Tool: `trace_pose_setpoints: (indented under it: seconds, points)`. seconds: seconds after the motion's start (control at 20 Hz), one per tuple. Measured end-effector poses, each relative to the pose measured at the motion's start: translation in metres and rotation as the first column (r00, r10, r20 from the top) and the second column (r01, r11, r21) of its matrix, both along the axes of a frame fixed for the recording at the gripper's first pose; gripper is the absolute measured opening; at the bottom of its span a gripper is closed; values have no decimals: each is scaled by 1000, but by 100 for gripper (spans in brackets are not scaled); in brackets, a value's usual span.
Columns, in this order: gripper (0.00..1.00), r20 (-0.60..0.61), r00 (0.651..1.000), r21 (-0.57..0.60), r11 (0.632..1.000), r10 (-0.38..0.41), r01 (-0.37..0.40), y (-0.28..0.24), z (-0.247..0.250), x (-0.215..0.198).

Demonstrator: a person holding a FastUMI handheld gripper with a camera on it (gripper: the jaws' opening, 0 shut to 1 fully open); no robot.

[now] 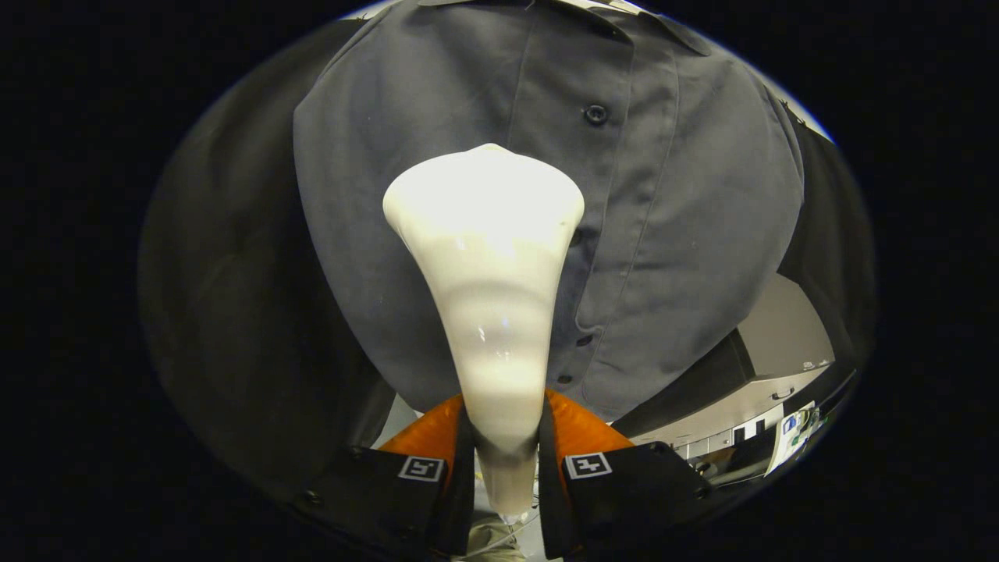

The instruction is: Iron the clothes twice with a garment steamer, once on the left side and once on the right side.

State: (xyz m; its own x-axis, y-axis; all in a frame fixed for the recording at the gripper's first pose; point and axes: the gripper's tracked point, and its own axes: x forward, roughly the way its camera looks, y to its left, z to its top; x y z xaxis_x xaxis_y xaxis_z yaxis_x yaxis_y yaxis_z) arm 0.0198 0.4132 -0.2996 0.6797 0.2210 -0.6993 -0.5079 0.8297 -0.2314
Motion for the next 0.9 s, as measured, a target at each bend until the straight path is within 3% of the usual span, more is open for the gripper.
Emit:
trace_pose_setpoints:
  seconds: [0.9]
  points:
    - [43,-148,988,-83,996,-53,41,-31,-117,-24]
